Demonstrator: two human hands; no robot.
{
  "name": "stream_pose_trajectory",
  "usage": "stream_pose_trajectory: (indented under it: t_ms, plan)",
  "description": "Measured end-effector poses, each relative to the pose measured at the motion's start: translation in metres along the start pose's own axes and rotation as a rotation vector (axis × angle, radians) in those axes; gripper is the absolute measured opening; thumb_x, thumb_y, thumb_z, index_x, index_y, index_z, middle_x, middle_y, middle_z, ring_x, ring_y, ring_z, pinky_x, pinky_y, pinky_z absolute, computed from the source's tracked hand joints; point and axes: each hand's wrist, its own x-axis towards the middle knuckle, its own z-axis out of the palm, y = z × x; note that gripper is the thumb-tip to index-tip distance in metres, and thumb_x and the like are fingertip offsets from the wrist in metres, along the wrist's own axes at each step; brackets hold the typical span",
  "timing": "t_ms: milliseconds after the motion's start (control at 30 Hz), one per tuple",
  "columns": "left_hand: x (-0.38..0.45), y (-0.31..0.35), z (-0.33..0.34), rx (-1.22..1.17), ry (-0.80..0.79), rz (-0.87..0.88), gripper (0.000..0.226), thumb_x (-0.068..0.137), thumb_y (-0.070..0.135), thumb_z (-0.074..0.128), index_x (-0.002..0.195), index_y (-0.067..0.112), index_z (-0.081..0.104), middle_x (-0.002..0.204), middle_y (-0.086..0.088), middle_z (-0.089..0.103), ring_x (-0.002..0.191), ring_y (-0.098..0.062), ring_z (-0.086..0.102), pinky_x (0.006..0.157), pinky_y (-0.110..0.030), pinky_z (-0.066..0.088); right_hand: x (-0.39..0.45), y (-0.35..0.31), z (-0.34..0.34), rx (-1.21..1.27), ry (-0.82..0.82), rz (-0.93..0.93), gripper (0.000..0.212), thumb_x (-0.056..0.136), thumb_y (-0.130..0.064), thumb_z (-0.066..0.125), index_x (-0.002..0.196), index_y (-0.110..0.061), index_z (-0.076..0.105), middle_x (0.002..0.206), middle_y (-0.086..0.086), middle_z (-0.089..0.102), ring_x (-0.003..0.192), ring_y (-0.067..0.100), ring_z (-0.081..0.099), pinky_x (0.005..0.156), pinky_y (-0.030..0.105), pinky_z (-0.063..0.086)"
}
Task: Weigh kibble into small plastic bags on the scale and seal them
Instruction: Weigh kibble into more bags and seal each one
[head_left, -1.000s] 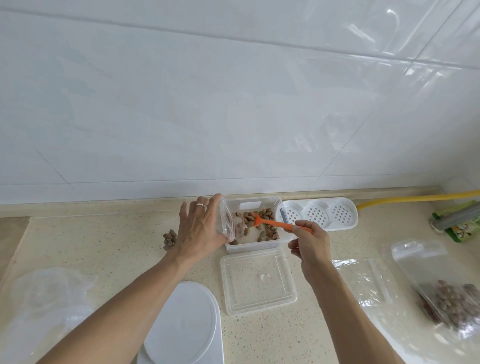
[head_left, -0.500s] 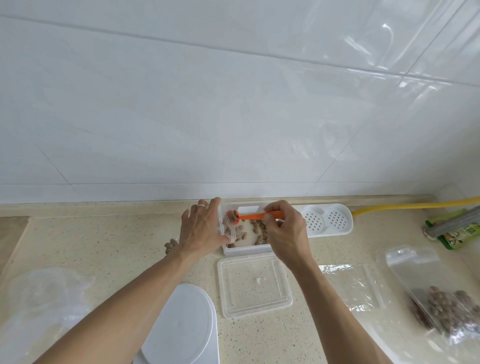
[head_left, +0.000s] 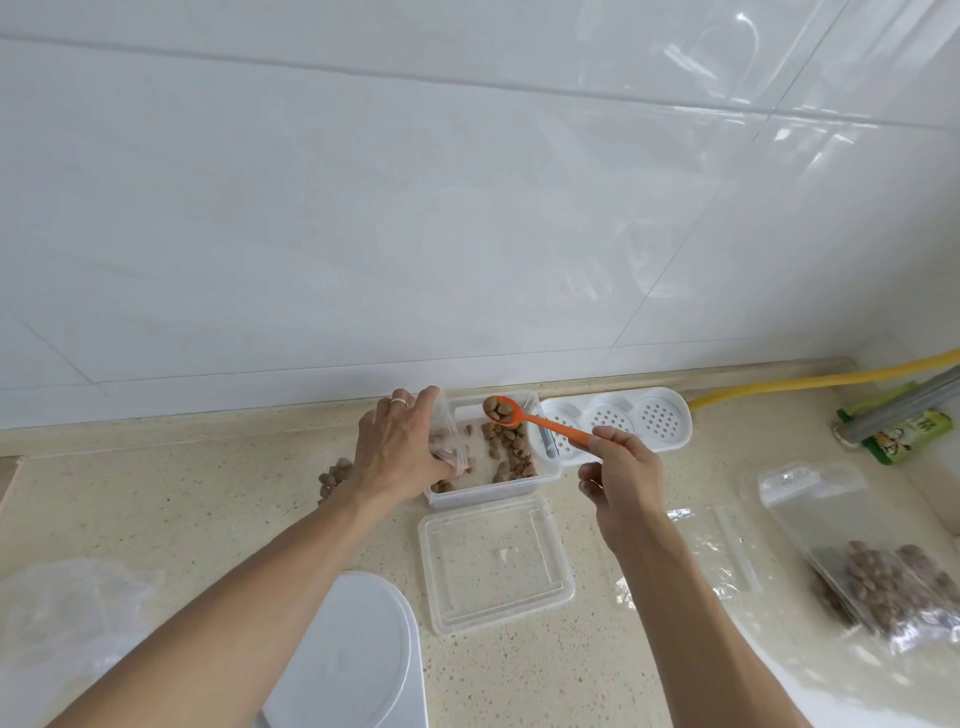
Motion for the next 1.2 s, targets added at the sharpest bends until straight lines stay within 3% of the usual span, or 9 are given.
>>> stream_pose_trajectory:
  t_ms: [200,300,367,533,700,867,967,1100,1200]
  plan:
    - [0.002,0.003,-0.002,-0.004,0.014,0.002,0.084,0.064,0.053,0.079,0.130,0.024,0.037,0.113,-0.006,0.052,0.106,-0.025,0.050,0.087,-0.038,0.043,-0.018,-0.011,0.015,-0.491,-0.197,-0.528,0.015,0.093,-0.005,0.057,0.092,-0.019,0.063,0.085,0.005,0.068,0.052,0.009,0.056,0.051,0.028,0.048]
    - [0.001,0.004,-0.001,-0.046,0.030,-0.002,0.076,0.066,0.049,0.079,0.127,0.026,0.039,0.109,-0.005,0.052,0.104,-0.025,0.051,0.085,-0.037,0.044,-0.029,-0.007,0.030,-0.780,-0.398,-0.860,0.013,0.094,-0.004,0.054,0.094,-0.014,0.062,0.069,-0.004,0.062,0.048,0.008,0.048,0.046,0.017,0.033]
    - [0.000,0.002,-0.001,-0.092,0.036,-0.023,0.071,0.068,0.044,0.078,0.124,0.028,0.039,0.106,-0.003,0.051,0.103,-0.024,0.051,0.083,-0.035,0.044,-0.030,-0.006,0.032,-0.813,-0.393,-0.941,0.011,0.095,-0.006,0.054,0.095,-0.014,0.062,0.064,-0.003,0.061,0.051,0.012,0.049,0.047,0.020,0.032]
    - [-0.001,-0.009,-0.002,-0.138,0.034,-0.045,0.073,0.068,0.046,0.079,0.126,0.028,0.039,0.106,-0.002,0.051,0.101,-0.023,0.051,0.080,-0.035,0.045,-0.028,-0.009,0.026,-0.719,-0.352,-0.862,0.011,0.094,-0.005,0.059,0.093,-0.013,0.065,0.067,-0.006,0.063,0.057,0.011,0.053,0.051,0.016,0.037]
    - [-0.007,-0.012,-0.003,-0.184,0.036,-0.045,0.075,0.067,0.045,0.081,0.127,0.027,0.039,0.111,-0.005,0.053,0.105,-0.024,0.051,0.083,-0.040,0.047,-0.034,-0.017,0.025,-0.501,-0.247,-0.742,0.014,0.092,-0.004,0.059,0.090,-0.016,0.066,0.071,0.000,0.066,0.057,0.031,0.060,0.051,0.040,0.050]
    - [-0.016,-0.028,-0.004,-0.201,0.065,-0.054,0.079,0.066,0.051,0.078,0.130,0.026,0.040,0.113,-0.006,0.055,0.107,-0.027,0.051,0.084,-0.041,0.046,-0.012,-0.001,0.015,-0.386,0.011,-0.521,0.016,0.094,-0.003,0.052,0.094,-0.014,0.064,0.081,0.007,0.068,0.054,0.018,0.060,0.045,0.021,0.047]
    - [-0.024,-0.038,-0.005,-0.185,0.054,-0.059,0.083,0.063,0.054,0.071,0.134,0.024,0.041,0.108,-0.004,0.058,0.106,-0.027,0.052,0.082,-0.038,0.044,0.001,0.027,0.010,-0.555,-0.086,-0.446,0.018,0.100,-0.008,0.047,0.097,-0.019,0.062,0.086,0.000,0.066,0.052,0.016,0.063,0.042,0.017,0.043]
    - [-0.027,-0.041,-0.002,-0.197,0.065,-0.063,0.094,0.052,0.073,0.043,0.133,0.027,0.040,0.102,0.000,0.062,0.105,-0.025,0.051,0.084,-0.040,0.044,0.003,0.052,0.018,-0.667,-0.311,-0.429,0.024,0.100,-0.008,0.049,0.092,-0.026,0.063,0.081,0.003,0.066,0.050,0.015,0.063,0.050,0.028,0.053]
    - [-0.024,-0.040,-0.002,-0.154,0.082,-0.043,0.091,0.054,0.079,0.040,0.130,0.027,0.041,0.097,0.003,0.062,0.102,-0.022,0.051,0.084,-0.039,0.043,0.004,0.054,0.024,-0.658,-0.362,-0.370,0.019,0.099,-0.006,0.051,0.097,-0.018,0.065,0.089,0.002,0.067,0.051,0.018,0.064,0.050,0.026,0.050]
